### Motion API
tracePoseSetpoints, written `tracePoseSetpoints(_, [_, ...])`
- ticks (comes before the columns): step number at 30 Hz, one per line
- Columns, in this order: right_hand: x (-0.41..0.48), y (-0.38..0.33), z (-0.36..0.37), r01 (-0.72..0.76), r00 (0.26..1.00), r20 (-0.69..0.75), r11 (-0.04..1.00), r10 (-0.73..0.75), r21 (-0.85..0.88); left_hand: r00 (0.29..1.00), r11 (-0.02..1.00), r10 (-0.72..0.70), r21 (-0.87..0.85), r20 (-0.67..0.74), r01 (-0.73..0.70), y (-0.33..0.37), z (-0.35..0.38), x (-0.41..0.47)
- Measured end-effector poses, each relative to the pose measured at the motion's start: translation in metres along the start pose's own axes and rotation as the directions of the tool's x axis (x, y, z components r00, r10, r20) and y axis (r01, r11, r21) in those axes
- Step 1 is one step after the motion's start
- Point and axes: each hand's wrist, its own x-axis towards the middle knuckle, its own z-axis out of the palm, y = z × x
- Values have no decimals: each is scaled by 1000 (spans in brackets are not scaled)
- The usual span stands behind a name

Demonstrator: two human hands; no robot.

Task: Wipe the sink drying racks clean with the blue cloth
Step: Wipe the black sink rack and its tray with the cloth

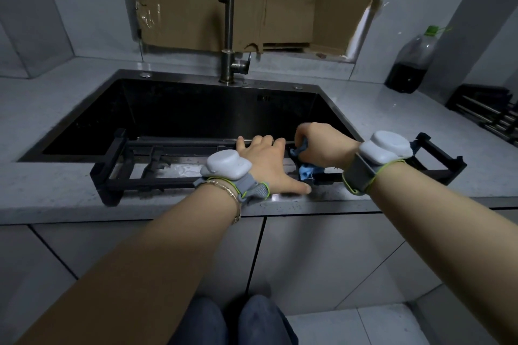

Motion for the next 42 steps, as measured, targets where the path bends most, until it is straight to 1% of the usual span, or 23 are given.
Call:
tracePoseSetpoints(3, [-4,0,2,-1,1000,-21,1000,2,28,1000,1000,0,0,3,0,1,-1,-1])
tracePoseSetpoints(7, [-10,4,-1,-4,1000,19,994,2,110,1000,1000,0,1,9,0,2,-1,-2])
tracePoseSetpoints(12, [-2,-1,2,-48,996,-65,994,54,93,1000,1000,3,-3,22,-3,1,-2,-3])
tracePoseSetpoints(16, [-4,2,0,-42,999,-11,990,44,136,1000,1000,-7,5,21,7,3,-4,-3])
tracePoseSetpoints(17, [-4,2,2,-51,998,-19,990,54,133,1000,1000,-7,2,23,7,4,-3,-2])
tracePoseSetpoints(19, [-2,1,7,-77,993,-81,988,88,133,1000,1000,-8,-6,22,8,3,-4,-4])
tracePoseSetpoints(20, [-3,4,10,-98,984,-126,975,125,199,1000,1000,-3,-4,23,4,4,-4,-4])
tracePoseSetpoints(21, [-4,8,11,-122,972,-151,940,178,319,1000,1000,-1,0,23,1,4,-3,-4])
tracePoseSetpoints(22, [-8,13,13,-144,959,-148,867,240,477,1000,1000,-4,2,28,4,4,-3,-4])
tracePoseSetpoints(23, [-15,20,13,-147,949,-131,773,285,618,1000,1000,-4,5,30,4,4,-3,-4])
tracePoseSetpoints(24, [-23,23,12,-138,950,-105,699,293,702,1000,1000,-5,7,29,5,3,-3,-4])
tracePoseSetpoints(25, [-30,25,11,-131,962,-73,677,264,724,1000,1000,-7,6,25,7,3,-3,-3])
tracePoseSetpoints(26, [-36,25,10,-124,975,-44,698,217,705,1000,1000,-7,4,24,7,4,-3,-3])
tracePoseSetpoints(27, [-39,24,9,-104,988,-23,755,155,648,1000,1000,-6,0,25,6,4,-3,-3])
tracePoseSetpoints(29, [-41,20,3,-27,1000,8,882,27,471,1000,1000,-3,2,22,3,4,-3,-4])
tracePoseSetpoints(30, [-41,20,0,9,1000,21,919,-19,394,1000,1000,-2,3,26,2,4,-3,-4])
tracePoseSetpoints(33, [-36,20,-8,79,992,75,966,-100,247,1000,1000,0,3,28,0,4,-3,-5])
tracePoseSetpoints(35, [-29,17,-6,98,993,55,983,-108,157,1000,1000,-2,3,22,1,4,-3,-4])
tracePoseSetpoints(37, [-22,11,-2,79,997,-23,995,-78,65,1000,1000,-1,8,15,1,4,-3,-3])
tracePoseSetpoints(39, [-20,7,1,36,998,-61,998,-33,55,1000,1000,-2,10,18,2,4,-2,-3])
tracePoseSetpoints(42, [-25,7,0,43,998,-38,995,-40,87,1000,1000,-4,8,7,4,4,0,-3])
